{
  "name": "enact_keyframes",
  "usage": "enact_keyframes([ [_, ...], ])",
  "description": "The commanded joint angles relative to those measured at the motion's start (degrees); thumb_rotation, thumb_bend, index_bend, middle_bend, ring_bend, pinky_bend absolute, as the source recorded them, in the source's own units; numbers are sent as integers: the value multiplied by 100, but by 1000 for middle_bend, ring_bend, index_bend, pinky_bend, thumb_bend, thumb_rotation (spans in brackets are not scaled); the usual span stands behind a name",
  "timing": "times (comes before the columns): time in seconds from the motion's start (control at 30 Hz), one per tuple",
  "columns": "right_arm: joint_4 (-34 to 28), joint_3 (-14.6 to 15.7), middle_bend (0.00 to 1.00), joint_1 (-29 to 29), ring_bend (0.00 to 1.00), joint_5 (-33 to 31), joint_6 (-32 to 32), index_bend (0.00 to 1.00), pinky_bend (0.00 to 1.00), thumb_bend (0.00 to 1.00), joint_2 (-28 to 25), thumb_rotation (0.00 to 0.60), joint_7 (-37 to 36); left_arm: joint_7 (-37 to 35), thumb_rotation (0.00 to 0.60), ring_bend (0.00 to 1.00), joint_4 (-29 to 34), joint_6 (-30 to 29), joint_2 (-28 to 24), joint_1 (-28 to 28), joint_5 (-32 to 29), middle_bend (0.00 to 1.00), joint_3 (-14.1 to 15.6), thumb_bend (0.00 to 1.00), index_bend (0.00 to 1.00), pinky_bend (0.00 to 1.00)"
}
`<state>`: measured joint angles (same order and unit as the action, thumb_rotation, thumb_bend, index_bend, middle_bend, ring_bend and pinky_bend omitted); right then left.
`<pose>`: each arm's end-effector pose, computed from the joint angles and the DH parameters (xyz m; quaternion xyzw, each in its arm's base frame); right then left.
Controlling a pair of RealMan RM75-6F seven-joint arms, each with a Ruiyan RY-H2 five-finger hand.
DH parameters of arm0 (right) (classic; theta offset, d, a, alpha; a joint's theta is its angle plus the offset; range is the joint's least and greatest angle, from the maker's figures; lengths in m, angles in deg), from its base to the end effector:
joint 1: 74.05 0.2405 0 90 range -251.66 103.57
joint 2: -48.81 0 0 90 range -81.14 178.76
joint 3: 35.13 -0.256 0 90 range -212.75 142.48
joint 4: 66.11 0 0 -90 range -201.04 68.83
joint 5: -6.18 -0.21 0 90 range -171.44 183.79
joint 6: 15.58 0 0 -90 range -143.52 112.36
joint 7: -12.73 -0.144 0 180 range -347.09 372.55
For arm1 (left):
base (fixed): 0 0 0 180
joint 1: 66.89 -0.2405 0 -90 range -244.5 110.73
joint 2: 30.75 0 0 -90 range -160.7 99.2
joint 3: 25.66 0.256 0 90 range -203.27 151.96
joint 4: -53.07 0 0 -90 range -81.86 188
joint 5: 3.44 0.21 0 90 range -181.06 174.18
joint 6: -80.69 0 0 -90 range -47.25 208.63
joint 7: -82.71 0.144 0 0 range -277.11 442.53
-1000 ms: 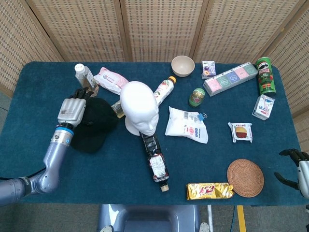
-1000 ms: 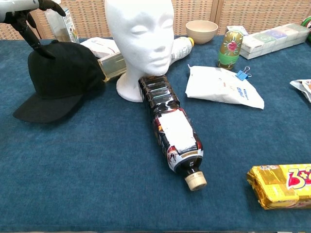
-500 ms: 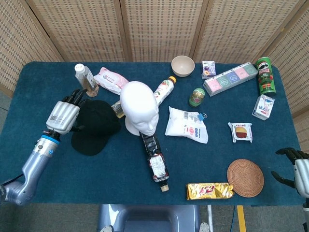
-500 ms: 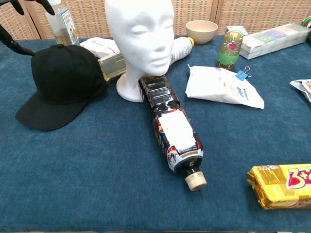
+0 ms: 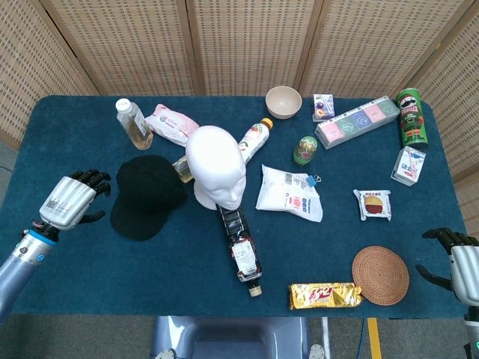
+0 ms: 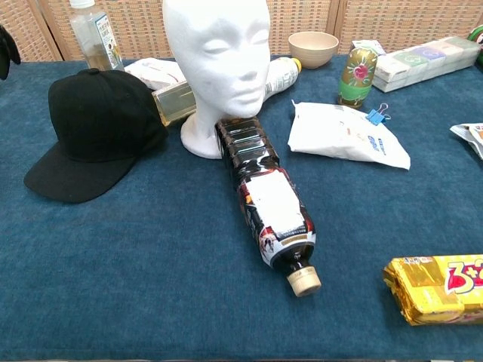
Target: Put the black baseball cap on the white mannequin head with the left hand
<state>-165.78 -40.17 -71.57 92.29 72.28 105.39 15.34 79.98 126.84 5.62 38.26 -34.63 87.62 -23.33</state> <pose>-0.2947 -0.1747 0.1995 0.5823 -0.3575 0.3910 0.6167 -0.2594 0.3167 0.1288 -0.7624 -0.2122 -0.3811 0.4781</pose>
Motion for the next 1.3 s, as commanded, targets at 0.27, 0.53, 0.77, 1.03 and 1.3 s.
enact_keyframes([
  [0.27, -88, 11, 407, -14, 438, -2, 20, 384, 445, 152, -7, 600, 109, -448, 600, 416, -776, 38, 547, -287, 265, 504, 254, 83, 618, 547],
  [0.53, -124, 23, 407, -40, 438, -13, 43, 385, 446, 152, -12, 600, 138, -566, 600, 442, -1317, 22, 1016, -403, 372, 549, 296, 84, 637, 575],
  [0.77, -136, 24, 407, -41, 438, -16, 36, 385, 446, 153, -28, 600, 147, -622, 600, 445, -1696, -21, 1413, -568, 299, 553, 256, 83, 637, 581],
  [1.03, -138, 37, 407, -85, 438, -28, 83, 385, 448, 153, -28, 600, 140, -606, 600, 445, -2039, -114, 1752, -660, 256, 553, 149, 86, 637, 581],
  [1.3, -117, 45, 407, -130, 438, -32, 135, 384, 449, 152, -38, 600, 99, -556, 600, 445, -2196, -94, 1963, -663, 258, 553, 105, 88, 637, 581],
])
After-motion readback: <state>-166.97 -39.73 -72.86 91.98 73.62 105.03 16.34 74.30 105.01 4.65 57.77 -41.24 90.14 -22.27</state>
